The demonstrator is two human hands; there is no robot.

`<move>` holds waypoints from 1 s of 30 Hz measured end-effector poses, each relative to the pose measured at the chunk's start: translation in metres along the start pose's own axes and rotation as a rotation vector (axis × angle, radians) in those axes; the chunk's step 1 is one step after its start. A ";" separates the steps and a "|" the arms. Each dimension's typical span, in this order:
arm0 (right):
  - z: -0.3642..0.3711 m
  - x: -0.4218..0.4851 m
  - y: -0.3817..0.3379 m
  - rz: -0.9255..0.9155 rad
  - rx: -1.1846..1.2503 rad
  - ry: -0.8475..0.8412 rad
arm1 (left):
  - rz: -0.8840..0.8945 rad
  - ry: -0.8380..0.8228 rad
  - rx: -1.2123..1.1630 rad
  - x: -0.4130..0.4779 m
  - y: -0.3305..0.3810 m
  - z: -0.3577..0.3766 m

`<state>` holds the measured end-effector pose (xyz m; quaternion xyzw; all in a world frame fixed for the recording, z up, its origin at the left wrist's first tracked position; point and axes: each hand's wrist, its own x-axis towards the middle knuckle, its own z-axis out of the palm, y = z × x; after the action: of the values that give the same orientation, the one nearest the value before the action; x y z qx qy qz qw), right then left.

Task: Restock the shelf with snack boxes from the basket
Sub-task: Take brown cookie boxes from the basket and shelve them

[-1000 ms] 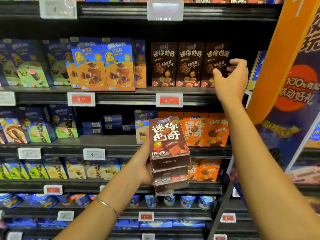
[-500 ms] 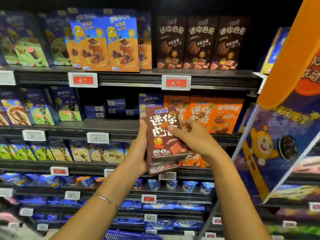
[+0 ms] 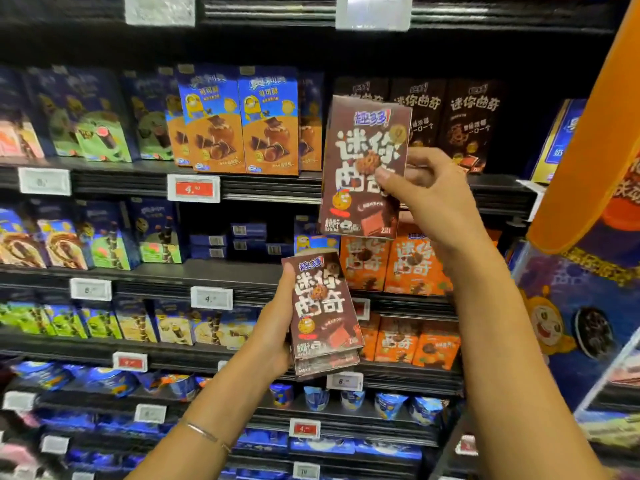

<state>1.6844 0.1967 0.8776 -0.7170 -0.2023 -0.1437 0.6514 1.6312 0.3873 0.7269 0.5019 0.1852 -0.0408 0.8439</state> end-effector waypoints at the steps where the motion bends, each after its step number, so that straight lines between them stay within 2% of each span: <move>1: 0.003 0.007 -0.003 -0.031 0.008 0.045 | -0.008 -0.002 -0.003 -0.001 0.000 0.000; 8: 0.014 0.046 -0.008 -0.132 0.053 0.231 | -0.014 -0.002 0.029 -0.004 0.002 0.000; 12: 0.018 0.067 -0.011 -0.226 -0.026 0.332 | 0.000 0.014 0.067 -0.009 0.007 -0.003; 15: 0.023 0.086 -0.008 -0.249 -0.097 0.341 | 0.013 0.016 0.072 -0.011 0.008 -0.004; 20: 0.029 0.110 0.015 -0.160 -0.243 0.278 | 0.003 0.004 0.058 -0.014 0.008 -0.008; 30: 0.040 0.130 0.028 -0.107 -0.452 0.331 | -0.032 -0.013 0.024 -0.010 0.002 -0.012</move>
<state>1.8100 0.2480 0.9096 -0.7991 -0.0935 -0.3342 0.4909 1.6187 0.3977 0.7271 0.5085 0.1872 -0.0600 0.8383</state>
